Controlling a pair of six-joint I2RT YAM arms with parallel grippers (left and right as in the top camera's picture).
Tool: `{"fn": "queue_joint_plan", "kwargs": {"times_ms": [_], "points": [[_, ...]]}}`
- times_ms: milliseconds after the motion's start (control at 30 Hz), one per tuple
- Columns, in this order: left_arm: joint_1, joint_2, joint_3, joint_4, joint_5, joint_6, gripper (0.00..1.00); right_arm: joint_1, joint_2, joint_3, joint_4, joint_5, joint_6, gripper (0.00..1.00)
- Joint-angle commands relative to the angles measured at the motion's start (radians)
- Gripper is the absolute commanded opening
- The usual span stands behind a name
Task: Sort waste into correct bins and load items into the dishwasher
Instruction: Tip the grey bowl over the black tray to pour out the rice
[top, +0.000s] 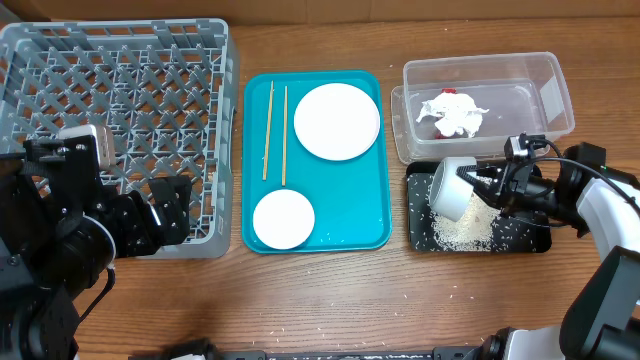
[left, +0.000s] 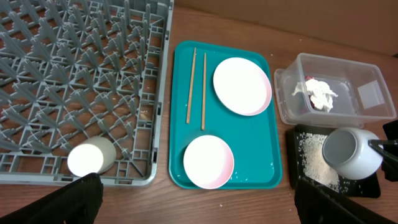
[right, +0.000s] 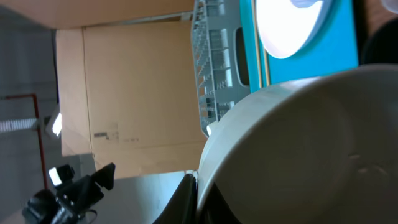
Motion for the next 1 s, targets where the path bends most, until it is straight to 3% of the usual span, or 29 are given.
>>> {"fn": "queue_joint_plan", "kwargs": {"times_ms": [0, 100, 233, 400, 533, 633, 700, 800, 967], "points": [[-0.004, -0.001, 0.004, 0.002, 0.014, 0.023, 1.0, 0.009, 0.01, 0.005, 0.045, 0.107, 0.082, 0.04], [-0.004, -0.001, 0.004, 0.002, 0.014, 0.023, 1.0, 0.025, -0.007, 0.017, -0.021, -0.021, 0.019, 0.04], [-0.004, -0.001, 0.004, 0.002, 0.014, 0.023, 1.0, 0.088, -0.069, 0.121, -0.148, 0.087, -0.039, 0.04], [-0.004, -0.001, 0.004, 0.002, 0.014, 0.023, 1.0, 0.32, -0.159, 0.33, -0.257, 0.554, 0.0, 0.04], [-0.004, -0.001, 0.004, 0.002, 0.014, 0.023, 1.0, 0.587, -0.171, 0.397, -0.209, 0.91, 0.128, 0.04], [-0.004, -0.001, 0.004, 0.002, 0.014, 0.023, 1.0, 0.755, -0.153, 0.396, -0.153, 1.062, 0.219, 0.04], [-0.004, -0.001, 0.004, 0.002, 0.014, 0.023, 1.0, 0.848, -0.145, 0.396, -0.109, 1.072, 0.256, 0.04], [-0.004, -0.001, 0.004, 0.002, 0.014, 0.023, 1.0, 0.878, -0.15, 0.397, -0.077, 1.072, 0.306, 0.04], [-0.004, -0.001, 0.004, 0.002, 0.014, 0.023, 1.0, 0.796, -0.164, 0.396, -0.045, 0.922, 0.367, 0.04]]}}
